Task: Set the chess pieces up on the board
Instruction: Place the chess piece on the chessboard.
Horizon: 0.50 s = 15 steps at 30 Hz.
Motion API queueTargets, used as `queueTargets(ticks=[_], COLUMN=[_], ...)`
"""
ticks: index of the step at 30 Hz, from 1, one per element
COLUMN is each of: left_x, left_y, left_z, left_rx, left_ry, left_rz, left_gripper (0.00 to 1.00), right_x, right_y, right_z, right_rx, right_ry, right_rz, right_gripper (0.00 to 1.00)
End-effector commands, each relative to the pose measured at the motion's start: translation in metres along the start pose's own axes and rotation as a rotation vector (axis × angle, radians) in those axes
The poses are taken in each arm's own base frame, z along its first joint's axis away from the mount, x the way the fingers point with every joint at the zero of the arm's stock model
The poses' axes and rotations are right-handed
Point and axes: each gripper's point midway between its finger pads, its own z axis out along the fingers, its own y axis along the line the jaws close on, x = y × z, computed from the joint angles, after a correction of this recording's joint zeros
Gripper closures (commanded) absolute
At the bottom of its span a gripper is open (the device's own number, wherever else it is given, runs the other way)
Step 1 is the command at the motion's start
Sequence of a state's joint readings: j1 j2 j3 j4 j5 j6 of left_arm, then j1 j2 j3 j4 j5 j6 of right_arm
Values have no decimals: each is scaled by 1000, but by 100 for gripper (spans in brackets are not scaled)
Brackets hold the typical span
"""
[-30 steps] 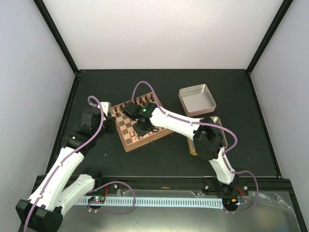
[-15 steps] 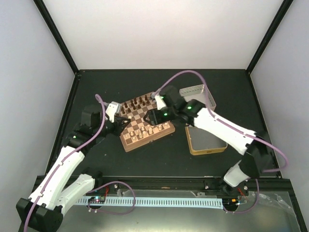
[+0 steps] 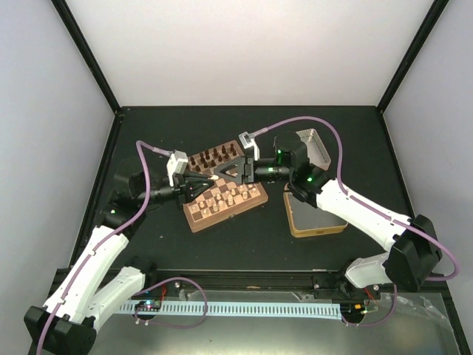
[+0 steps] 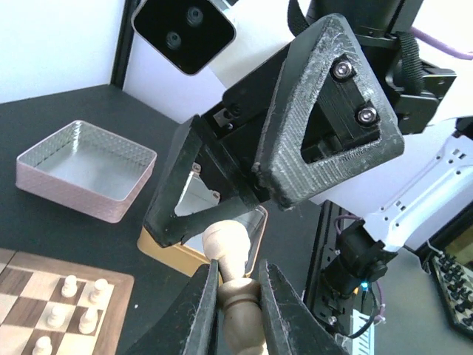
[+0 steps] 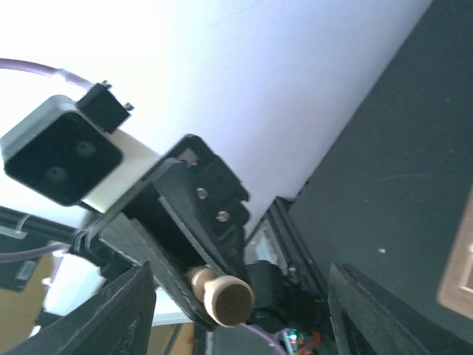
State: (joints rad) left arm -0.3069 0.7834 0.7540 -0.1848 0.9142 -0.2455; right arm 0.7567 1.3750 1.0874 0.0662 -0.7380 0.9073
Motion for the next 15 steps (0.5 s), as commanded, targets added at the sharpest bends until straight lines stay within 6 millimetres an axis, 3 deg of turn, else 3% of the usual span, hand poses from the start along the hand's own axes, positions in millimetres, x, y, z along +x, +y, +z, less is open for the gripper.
queueTargets(ticks=[1, 5, 11, 15], left_x=[-19, -24, -28, -29], left_y=[-22, -23, -21, -19], left_z=[-4, -4, -2, -1], left_rx=[91, 93, 96, 95], left_ry=[-50, -64, -80, -83], left_rz=[94, 92, 70, 59], left_gripper=[98, 99, 99, 98], right_x=[-6, -5, -1, -1], right_y=[35, 38, 33, 32], right_z=[-3, -1, 3, 5], right_rx=[-157, -186, -186, -195], right_ry=[19, 35, 55, 58], right_rz=[6, 15, 33, 40], right_gripper=[39, 53, 58, 81])
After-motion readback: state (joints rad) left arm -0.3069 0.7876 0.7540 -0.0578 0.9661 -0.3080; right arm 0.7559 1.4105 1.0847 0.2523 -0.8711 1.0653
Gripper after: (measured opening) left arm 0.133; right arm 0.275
